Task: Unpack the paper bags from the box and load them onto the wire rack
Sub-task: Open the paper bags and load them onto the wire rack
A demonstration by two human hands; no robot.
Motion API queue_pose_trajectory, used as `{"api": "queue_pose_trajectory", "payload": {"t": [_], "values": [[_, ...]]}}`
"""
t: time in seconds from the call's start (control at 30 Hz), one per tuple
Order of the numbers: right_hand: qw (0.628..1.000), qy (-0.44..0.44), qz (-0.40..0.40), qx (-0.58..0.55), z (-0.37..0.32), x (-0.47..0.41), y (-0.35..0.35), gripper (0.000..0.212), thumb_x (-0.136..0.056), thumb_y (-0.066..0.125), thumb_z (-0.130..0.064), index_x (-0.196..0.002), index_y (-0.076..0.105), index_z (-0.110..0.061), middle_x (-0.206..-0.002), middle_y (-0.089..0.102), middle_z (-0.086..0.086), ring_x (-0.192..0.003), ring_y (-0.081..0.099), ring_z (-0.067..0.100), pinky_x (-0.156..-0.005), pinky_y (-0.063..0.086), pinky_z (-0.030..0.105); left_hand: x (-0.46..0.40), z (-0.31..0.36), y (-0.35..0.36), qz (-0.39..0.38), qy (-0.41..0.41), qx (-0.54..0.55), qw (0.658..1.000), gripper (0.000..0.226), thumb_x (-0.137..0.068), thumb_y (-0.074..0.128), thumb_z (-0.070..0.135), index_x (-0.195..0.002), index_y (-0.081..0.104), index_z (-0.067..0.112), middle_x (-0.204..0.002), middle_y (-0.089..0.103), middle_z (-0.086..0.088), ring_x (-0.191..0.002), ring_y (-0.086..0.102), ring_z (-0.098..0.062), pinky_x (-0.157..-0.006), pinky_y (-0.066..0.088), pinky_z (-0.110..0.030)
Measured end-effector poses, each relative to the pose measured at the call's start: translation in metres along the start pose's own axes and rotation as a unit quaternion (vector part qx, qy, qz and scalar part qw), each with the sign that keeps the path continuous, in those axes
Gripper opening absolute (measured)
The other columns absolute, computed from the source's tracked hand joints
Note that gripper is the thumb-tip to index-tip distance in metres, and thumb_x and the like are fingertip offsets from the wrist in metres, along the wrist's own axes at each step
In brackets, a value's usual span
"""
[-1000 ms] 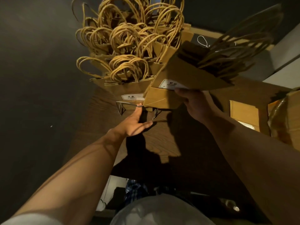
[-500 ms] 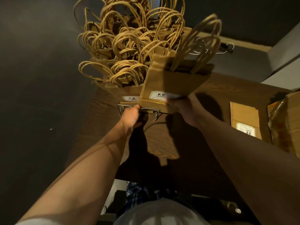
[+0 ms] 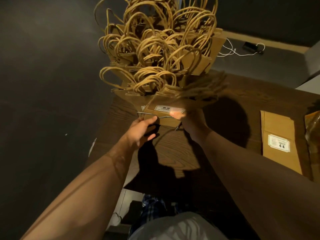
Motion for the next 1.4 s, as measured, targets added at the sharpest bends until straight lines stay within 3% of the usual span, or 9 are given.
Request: {"api": "queue_pose_trajectory", "payload": {"t": [0.2,0.33,0.43,0.53,0.7,0.8,1.03,1.2,1.4], "values": [[0.999,-0.027,-0.018,-0.002,-0.004,0.006,0.005,0.053,-0.072,0.078,-0.028,-0.122,0.064,-0.018,-0.115,0.068,-0.002,-0.104,0.064,0.017,-0.085,0.055,0.034,0.002,0.024,-0.049,0.062,0.028,-0.34,0.938,0.024,-0.092,0.066,0.017,-0.115,0.066,0.011,-0.109,0.068,-0.01,-0.1,0.065,-0.025,-0.079,0.056,-0.037],[0.991,-0.022,-0.064,-0.115,-0.008,0.019,0.01,0.035,-0.082,0.071,-0.01,-0.116,0.065,-0.012,-0.107,0.069,-0.002,-0.087,0.063,0.002,-0.065,0.046,0.018,0.011,0.057,-0.054,0.098,0.123,-0.409,0.899,0.027,-0.092,0.069,0.024,-0.118,0.064,0.018,-0.111,0.066,-0.002,-0.104,0.064,-0.02,-0.096,0.053,-0.036],[0.984,-0.032,0.03,-0.17,-0.01,0.025,-0.005,0.006,-0.079,0.069,-0.02,-0.084,0.07,-0.024,-0.083,0.071,-0.005,-0.075,0.065,0.006,-0.066,0.045,0.025,0.024,0.075,-0.034,0.107,0.221,-0.429,0.869,0.022,-0.09,0.071,0.032,-0.108,0.065,0.021,-0.102,0.067,0.002,-0.096,0.063,-0.014,-0.091,0.052,-0.029],[0.985,-0.063,0.112,-0.116,-0.013,0.029,-0.02,0.023,-0.077,0.07,-0.038,-0.094,0.071,-0.023,-0.09,0.073,-0.004,-0.081,0.063,0.011,-0.074,0.046,0.034,0.031,0.081,-0.025,0.111,0.282,-0.445,0.843,0.019,-0.091,0.069,0.032,-0.107,0.071,0.021,-0.1,0.072,0.001,-0.095,0.067,-0.014,-0.092,0.053,-0.03],[0.982,-0.109,0.089,0.125,-0.022,0.034,-0.017,0.029,-0.1,0.049,-0.034,-0.11,0.067,-0.015,-0.11,0.07,0.004,-0.102,0.064,0.019,-0.074,0.035,0.021,0.033,0.077,-0.024,0.07,0.253,-0.405,0.876,0.031,-0.095,0.059,0.017,-0.125,0.066,0.024,-0.116,0.068,0.0,-0.107,0.063,-0.016,-0.093,0.045,-0.022],[0.965,-0.085,0.019,0.249,-0.019,0.025,-0.004,0.036,-0.103,0.036,-0.036,-0.12,0.063,-0.018,-0.123,0.064,0.008,-0.112,0.059,0.026,-0.077,0.032,0.023,0.028,0.072,-0.02,0.057,0.21,-0.466,0.858,0.038,-0.094,0.061,0.02,-0.131,0.06,0.023,-0.124,0.066,-0.003,-0.117,0.059,-0.021,-0.102,0.043,-0.028],[0.98,-0.103,-0.033,0.167,-0.029,0.027,-0.002,0.038,-0.097,0.048,-0.044,-0.127,0.059,-0.023,-0.125,0.061,-0.002,-0.107,0.056,0.013,-0.081,0.041,0.025,0.026,0.071,-0.024,-0.02,0.171,-0.432,0.885,0.024,-0.08,0.064,0.009,-0.098,0.066,0.026,-0.106,0.068,-0.002,-0.105,0.061,-0.021,-0.098,0.046,-0.036],[0.987,-0.066,-0.049,0.136,-0.026,0.026,0.001,0.037,-0.097,0.048,-0.044,-0.125,0.061,-0.023,-0.118,0.062,-0.005,-0.108,0.058,0.016,-0.09,0.045,0.034,0.025,0.067,-0.005,-0.067,0.155,-0.451,0.876,0.044,-0.086,0.058,-0.005,-0.124,0.057,0.018,-0.1,0.064,0.002,-0.093,0.057,-0.015,-0.088,0.044,-0.029],[0.967,0.01,-0.065,0.247,-0.012,0.024,0.008,0.028,-0.094,0.056,-0.032,-0.112,0.067,-0.014,-0.113,0.067,0.007,-0.108,0.062,0.026,-0.086,0.047,0.031,-0.005,0.059,-0.02,-0.035,0.127,-0.503,0.854,0.083,-0.048,0.07,0.054,-0.123,0.066,0.021,-0.122,0.067,-0.002,-0.114,0.061,-0.023,-0.105,0.048,-0.04]]}}
Point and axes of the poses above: each hand's wrist, its own x-axis away from the middle knuckle, its own y-axis out of the palm, z = x × y, the point moved 9 cm from there along -x, towards the middle knuckle
